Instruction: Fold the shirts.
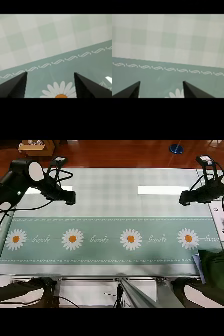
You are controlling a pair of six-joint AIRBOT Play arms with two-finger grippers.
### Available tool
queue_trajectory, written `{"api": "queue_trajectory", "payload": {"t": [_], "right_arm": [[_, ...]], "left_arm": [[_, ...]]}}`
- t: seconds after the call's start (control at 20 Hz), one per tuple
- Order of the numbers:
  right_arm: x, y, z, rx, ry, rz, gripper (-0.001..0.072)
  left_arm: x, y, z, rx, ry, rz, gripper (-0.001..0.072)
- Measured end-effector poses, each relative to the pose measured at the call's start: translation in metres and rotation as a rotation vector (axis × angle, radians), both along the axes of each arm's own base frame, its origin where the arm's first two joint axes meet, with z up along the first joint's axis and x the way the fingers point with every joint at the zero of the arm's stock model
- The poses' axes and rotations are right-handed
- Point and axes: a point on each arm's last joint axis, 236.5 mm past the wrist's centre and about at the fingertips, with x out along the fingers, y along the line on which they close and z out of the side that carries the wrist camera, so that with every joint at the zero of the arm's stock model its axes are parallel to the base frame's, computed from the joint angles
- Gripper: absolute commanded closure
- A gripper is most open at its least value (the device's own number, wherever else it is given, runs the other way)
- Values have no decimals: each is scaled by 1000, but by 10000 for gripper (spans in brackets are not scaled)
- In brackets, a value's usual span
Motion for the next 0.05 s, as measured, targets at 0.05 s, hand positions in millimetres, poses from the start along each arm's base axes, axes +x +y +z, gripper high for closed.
{"api": "queue_trajectory", "payload": {"t": [0.05], "right_arm": [[0,0,0,0,0,0,101]], "left_arm": [[0,0,-1,0,2,0,-13]]}}
